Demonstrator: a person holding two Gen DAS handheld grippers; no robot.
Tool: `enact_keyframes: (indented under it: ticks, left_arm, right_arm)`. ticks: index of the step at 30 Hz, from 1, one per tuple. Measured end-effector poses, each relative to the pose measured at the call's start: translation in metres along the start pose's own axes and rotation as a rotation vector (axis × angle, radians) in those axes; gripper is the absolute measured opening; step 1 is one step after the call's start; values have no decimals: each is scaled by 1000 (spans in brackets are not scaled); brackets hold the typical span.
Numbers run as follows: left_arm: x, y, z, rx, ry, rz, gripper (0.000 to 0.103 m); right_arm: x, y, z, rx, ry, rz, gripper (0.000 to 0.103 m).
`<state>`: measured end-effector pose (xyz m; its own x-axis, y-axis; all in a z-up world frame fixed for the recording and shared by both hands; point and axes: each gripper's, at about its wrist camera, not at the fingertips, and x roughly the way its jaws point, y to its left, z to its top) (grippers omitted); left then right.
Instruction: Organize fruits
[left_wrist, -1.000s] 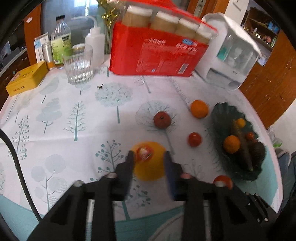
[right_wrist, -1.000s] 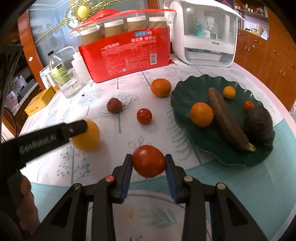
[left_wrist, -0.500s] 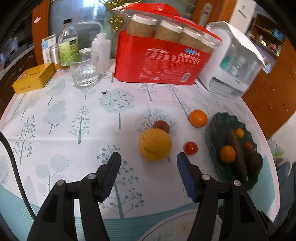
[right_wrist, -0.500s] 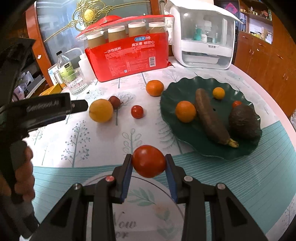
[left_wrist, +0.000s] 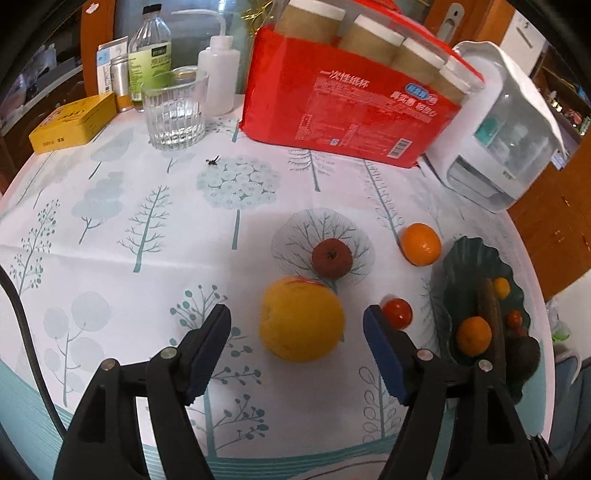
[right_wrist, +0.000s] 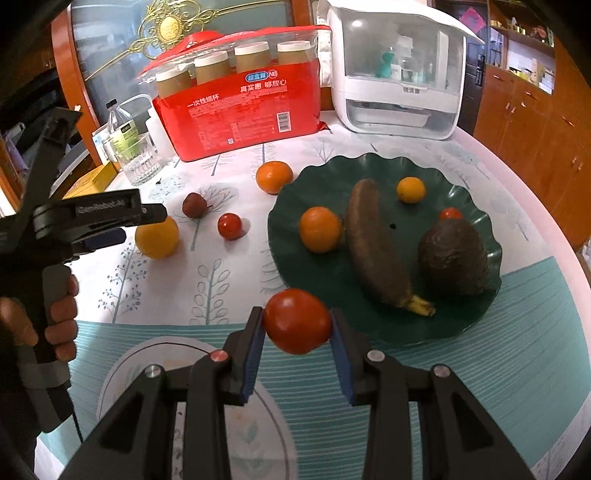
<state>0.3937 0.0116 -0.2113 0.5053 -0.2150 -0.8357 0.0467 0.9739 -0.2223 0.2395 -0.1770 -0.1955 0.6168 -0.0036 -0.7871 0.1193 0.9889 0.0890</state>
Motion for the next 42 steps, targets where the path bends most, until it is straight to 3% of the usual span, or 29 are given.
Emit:
enact_keyframes:
  ticks: [10, 17, 26, 31, 33, 36, 42]
  left_arm:
    - [26, -2, -3, -78, 2, 68, 73]
    - [30, -2, -3, -127, -21, 90, 51]
    - [27, -13, -1, -145, -27, 127, 49]
    - [19, -31, 3, -132, -49, 122, 44]
    - [13, -43, 6, -117, -72, 107, 33]
    - [9, -60, 8, -96, -82, 68, 30]
    - [12, -91, 8, -65, -76, 79, 30]
  right_arm:
    - [-8, -19, 10, -89, -16, 36, 35]
    - [-10, -37, 22, -111, -23, 61, 35]
    - [-12, -56, 38, -147, -51, 83, 35]
    - [-13, -67, 48, -182, -80, 86, 35]
    - [-14, -74, 53, -190, -94, 84, 35]
    - [-12, -84, 58, -194, -106, 86, 35]
    - [-1, -104, 70, -200, -99, 82, 35]
